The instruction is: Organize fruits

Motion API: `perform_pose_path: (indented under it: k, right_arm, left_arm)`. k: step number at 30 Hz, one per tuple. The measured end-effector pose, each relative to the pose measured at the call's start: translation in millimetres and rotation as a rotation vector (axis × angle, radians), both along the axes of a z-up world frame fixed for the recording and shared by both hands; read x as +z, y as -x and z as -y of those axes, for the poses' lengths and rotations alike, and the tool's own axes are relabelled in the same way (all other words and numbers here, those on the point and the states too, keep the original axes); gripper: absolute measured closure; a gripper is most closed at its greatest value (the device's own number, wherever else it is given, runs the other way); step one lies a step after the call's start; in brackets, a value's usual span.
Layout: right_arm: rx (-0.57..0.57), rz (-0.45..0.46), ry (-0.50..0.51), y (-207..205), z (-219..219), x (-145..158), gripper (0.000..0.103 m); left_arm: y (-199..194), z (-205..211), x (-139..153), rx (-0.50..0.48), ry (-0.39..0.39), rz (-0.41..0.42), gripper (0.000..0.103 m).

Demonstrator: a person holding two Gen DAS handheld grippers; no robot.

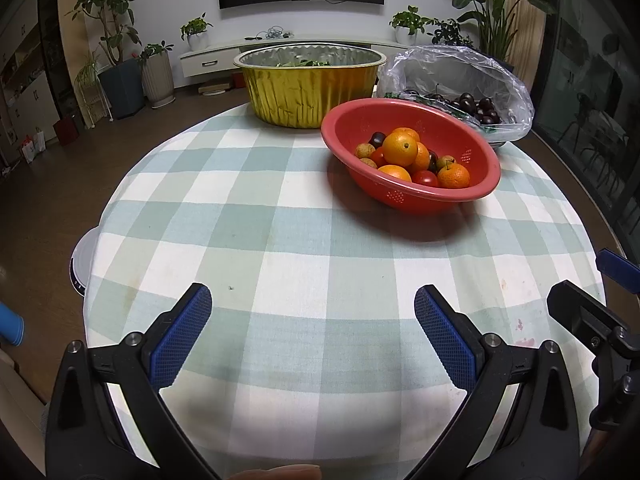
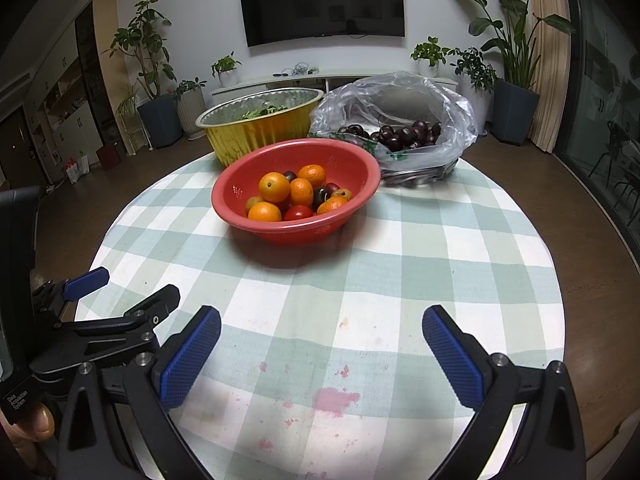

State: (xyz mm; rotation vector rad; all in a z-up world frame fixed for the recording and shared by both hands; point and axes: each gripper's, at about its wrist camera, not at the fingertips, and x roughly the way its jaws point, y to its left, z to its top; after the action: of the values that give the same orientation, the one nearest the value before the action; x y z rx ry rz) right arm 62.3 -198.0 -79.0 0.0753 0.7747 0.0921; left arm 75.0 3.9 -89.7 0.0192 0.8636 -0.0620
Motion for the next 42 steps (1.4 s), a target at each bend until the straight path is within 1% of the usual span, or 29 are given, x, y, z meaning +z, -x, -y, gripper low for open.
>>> perform_pose_path:
  k: [9, 12, 16, 42]
  right_arm:
    - [0.0, -0.001, 0.0, -0.2, -0.6, -0.7, 0.0]
    - [0.0, -0.002, -0.001, -0.1, -0.6, -0.8, 0.0]
    - [0.0, -0.003, 0.0, 0.0, -0.7, -0.8, 0.0]
    - [0.0, -0.003, -0.001, 0.1, -0.4, 0.4, 0.0]
  left_arm:
    - [0.1, 1.2, -0.6, 0.0, -0.003, -0.003, 0.0]
    - [0.0, 2.4, -1.7, 0.005, -0.018, -0.008, 0.0]
    - [-0.5, 1.7, -2.9, 0.003, -0.008, -0.015, 0.0]
    - [-1.0, 4.0, -4.9, -0.019, -0.011, -0.027, 0.0]
